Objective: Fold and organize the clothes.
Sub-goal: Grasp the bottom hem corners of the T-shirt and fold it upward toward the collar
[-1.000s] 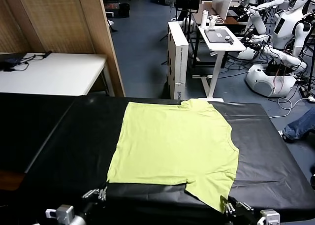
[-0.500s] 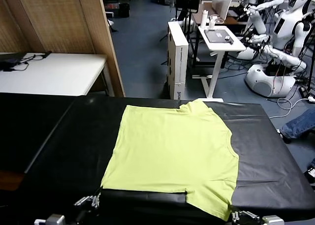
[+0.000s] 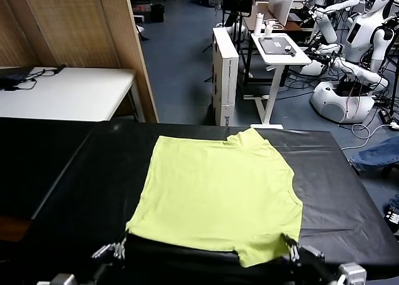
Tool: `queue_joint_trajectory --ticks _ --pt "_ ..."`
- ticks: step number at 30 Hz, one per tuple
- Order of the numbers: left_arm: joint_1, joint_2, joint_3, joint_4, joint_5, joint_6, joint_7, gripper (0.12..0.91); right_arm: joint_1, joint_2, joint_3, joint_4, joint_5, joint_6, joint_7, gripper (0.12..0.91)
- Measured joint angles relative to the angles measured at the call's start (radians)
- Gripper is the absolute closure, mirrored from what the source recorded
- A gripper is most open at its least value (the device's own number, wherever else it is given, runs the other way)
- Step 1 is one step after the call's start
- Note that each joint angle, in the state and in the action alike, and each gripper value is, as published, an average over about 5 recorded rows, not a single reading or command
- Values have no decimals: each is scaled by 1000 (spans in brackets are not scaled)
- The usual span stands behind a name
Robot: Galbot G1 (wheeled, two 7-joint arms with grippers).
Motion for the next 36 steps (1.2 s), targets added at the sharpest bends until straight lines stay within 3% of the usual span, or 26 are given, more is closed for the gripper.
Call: queue_joint_trajectory --ticks 14,23,36 --pt "-214 73 59 128 -2 -11 -1 884 300 -67 -163 -246 -34 30 -13 886" --pt "-309 127 102 218 -4 -11 1 884 460 -80 -288 -356 -61 19 -7 886" --pt "-410 173 176 308 -6 -5 0 884 536 -70 -340 -430 -74 12 16 886"
